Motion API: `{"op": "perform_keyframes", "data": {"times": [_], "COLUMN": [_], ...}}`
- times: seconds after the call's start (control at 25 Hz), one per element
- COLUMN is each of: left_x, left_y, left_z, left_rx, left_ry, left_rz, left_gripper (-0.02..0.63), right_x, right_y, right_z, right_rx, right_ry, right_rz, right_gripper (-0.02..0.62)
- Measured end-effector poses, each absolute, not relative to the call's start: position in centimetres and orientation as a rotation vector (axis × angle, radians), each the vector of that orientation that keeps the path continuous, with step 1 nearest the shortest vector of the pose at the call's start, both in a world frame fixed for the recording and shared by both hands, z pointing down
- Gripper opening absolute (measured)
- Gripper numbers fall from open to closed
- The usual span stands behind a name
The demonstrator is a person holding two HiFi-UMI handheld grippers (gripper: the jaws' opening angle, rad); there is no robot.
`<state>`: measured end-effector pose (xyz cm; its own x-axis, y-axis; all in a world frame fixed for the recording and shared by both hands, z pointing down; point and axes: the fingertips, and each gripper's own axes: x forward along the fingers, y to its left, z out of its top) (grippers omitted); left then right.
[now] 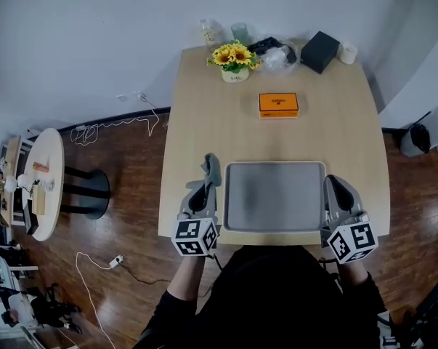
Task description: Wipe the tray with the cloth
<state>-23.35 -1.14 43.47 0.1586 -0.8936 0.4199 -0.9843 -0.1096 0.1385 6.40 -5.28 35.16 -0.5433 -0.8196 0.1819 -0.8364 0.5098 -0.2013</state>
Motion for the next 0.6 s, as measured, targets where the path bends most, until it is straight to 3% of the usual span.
{"op": "perform_keyframes", "data": {"times": [0.2, 0.44, 0.48, 0.56, 0.6], "left_x": [-29.0, -29.8, -29.7, -29.3, -28.9], "left_y": [-0.4, 1.3, 1.6, 1.7, 1.5], "left_z": [52.2, 64.4, 65.0, 63.7, 61.9], "left_rx": [1.838, 1.717, 1.701, 1.721, 1.764], "left_ry": [-1.789, -1.611, -1.595, -1.605, -1.622], "left_rz": [0.391, 0.628, 0.607, 0.535, 0.512], "left_gripper": [0.008, 0.013, 0.06, 0.27, 0.302], "right_x": [6.3, 5.7, 5.5, 5.5, 5.6], "right_y": [-5.1, -4.9, -4.8, -4.8, -4.8], "right_z": [35.6, 36.3, 36.3, 36.1, 35.9], "right_rx": [1.486, 1.48, 1.477, 1.477, 1.48], "right_ry": [-2.648, -2.625, -2.623, -2.621, -2.621], "right_rz": [0.417, 0.431, 0.429, 0.424, 0.423], "right_gripper": [0.0, 0.0, 0.0, 0.0, 0.0]}}
